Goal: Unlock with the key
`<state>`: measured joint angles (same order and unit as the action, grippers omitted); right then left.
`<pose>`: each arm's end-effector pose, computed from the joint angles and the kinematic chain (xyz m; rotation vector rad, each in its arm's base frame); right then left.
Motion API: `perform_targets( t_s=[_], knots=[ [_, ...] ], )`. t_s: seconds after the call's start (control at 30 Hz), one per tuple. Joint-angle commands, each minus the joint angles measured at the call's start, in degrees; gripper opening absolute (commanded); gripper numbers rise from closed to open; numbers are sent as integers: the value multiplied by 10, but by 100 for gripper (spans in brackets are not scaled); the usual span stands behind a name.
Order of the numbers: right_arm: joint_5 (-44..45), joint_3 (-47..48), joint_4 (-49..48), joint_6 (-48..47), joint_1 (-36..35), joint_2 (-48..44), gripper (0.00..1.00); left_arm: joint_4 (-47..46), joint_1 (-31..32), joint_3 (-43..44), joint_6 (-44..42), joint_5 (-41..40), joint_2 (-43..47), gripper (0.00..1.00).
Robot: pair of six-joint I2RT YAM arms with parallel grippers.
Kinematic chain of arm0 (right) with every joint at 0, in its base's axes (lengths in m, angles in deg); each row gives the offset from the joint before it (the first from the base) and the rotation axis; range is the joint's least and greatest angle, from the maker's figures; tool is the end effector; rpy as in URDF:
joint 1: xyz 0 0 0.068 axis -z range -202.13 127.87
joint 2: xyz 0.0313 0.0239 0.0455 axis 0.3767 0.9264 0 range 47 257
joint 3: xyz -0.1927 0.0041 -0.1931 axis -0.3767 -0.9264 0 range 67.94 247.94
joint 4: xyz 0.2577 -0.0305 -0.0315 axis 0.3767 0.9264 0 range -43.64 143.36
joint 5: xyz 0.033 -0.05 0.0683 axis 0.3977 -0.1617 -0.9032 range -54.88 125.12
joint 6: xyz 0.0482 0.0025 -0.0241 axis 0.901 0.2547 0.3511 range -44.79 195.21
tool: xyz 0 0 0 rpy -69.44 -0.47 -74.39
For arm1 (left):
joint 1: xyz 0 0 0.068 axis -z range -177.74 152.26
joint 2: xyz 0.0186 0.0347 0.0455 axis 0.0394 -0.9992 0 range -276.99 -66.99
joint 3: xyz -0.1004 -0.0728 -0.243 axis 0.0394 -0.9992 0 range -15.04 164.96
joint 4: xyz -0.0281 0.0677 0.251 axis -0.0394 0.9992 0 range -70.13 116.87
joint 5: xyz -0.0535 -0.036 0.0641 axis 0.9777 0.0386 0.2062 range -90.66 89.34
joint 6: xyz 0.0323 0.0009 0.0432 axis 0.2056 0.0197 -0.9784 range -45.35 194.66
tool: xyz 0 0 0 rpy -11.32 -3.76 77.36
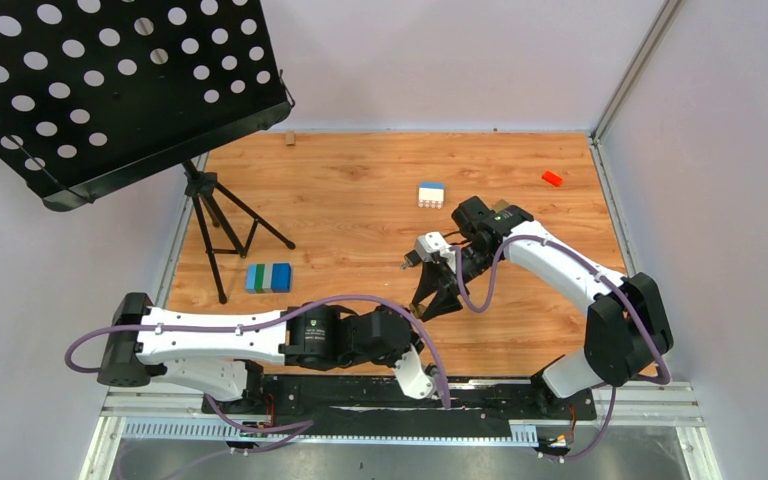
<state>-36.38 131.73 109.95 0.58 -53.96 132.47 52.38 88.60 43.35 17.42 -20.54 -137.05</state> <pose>0.1996 0.1637 0.2570 -1.8132 1.2728 1.4509 0.0287 -0.2578 0.2959 2.1163 0.8741 0.1447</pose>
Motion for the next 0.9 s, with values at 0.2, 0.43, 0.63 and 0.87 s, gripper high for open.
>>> perform_targets(
  t_s=[0.2, 0.43, 0.63, 0.87],
  knots=[
    [-56, 22, -15, 12, -14, 1, 0, -50, 11, -10, -12, -6, -13, 0],
    [-56, 19, -28, 23, -14, -5, 0, -63, 15, -22, -15, -8, -13, 0],
    [-60, 2, -69, 54, -13, -20, 0, -82, 15, -41, -19, -10, -1, 0],
    [-70, -9, -83, 53, -10, -26, 0, -115, 15, -68, -23, -11, 34, 0]
  ],
)
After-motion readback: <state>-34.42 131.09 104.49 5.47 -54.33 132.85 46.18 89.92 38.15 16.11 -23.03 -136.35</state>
